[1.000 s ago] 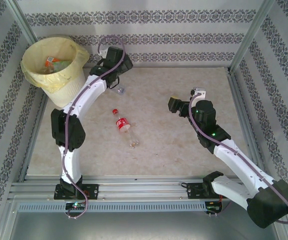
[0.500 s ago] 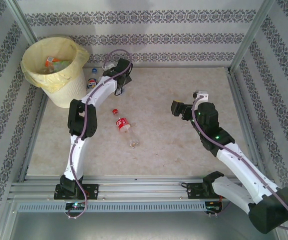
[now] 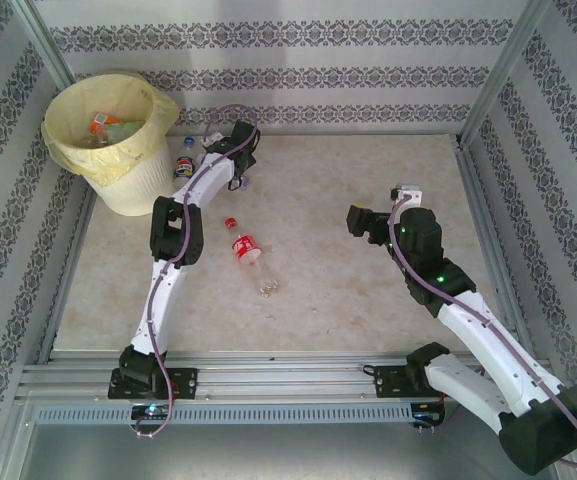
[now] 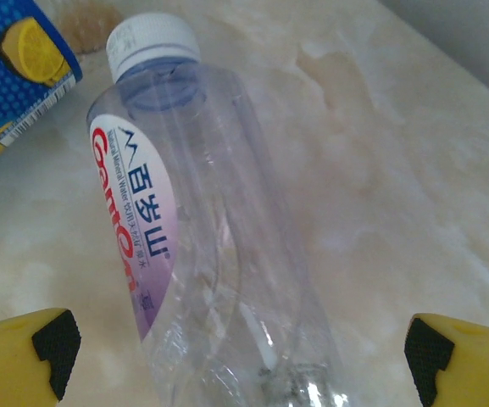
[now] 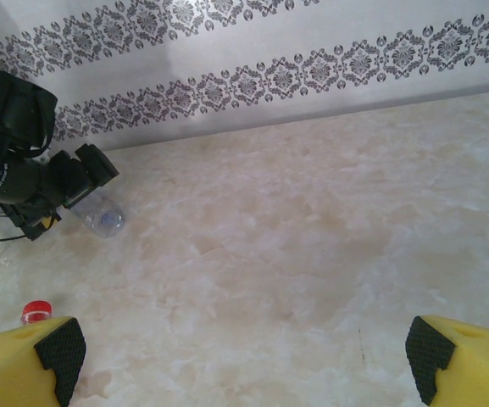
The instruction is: Put the plastic bottles in the bin
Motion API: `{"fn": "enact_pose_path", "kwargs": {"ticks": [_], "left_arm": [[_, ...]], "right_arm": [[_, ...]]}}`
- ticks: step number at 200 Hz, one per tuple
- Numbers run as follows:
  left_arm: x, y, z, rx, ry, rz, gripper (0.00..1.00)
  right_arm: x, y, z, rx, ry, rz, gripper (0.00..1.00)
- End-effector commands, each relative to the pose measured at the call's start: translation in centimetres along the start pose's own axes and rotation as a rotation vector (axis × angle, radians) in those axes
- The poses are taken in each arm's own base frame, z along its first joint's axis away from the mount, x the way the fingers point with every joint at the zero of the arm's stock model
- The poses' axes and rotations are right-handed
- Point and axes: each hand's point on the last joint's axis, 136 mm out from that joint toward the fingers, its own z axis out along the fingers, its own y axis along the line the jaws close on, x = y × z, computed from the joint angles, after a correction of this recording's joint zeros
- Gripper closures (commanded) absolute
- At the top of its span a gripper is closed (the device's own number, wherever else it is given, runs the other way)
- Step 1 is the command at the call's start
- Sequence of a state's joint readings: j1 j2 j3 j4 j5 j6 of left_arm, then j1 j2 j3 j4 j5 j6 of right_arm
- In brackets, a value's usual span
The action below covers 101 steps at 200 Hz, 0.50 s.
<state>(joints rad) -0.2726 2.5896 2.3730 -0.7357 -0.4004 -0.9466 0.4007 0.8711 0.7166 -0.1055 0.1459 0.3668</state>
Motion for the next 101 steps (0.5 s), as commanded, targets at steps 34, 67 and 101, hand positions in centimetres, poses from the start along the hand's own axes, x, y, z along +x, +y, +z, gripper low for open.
{"fn": "enact_pose_path", "kwargs": {"ticks": [34,67,101], "left_arm": [[0.6,-0.1,2.7,0.034,0.062,-0.028,0.05],[1.0,-0.8,3.2,0.073,0.079,-0.003,0.1],[1.3,-1.1,3.1,0.087,0.093,0.037,0.2]], "right_arm": [[-0.9,-0.9,-0.5,0.047,-0.022,0.006,0.02],[-0.7,-0.4,0.0,0.034,0.016,0.001,0.02],[-0.6,0.0,0.3,0.022,0.044,0.002,0.02]]}}
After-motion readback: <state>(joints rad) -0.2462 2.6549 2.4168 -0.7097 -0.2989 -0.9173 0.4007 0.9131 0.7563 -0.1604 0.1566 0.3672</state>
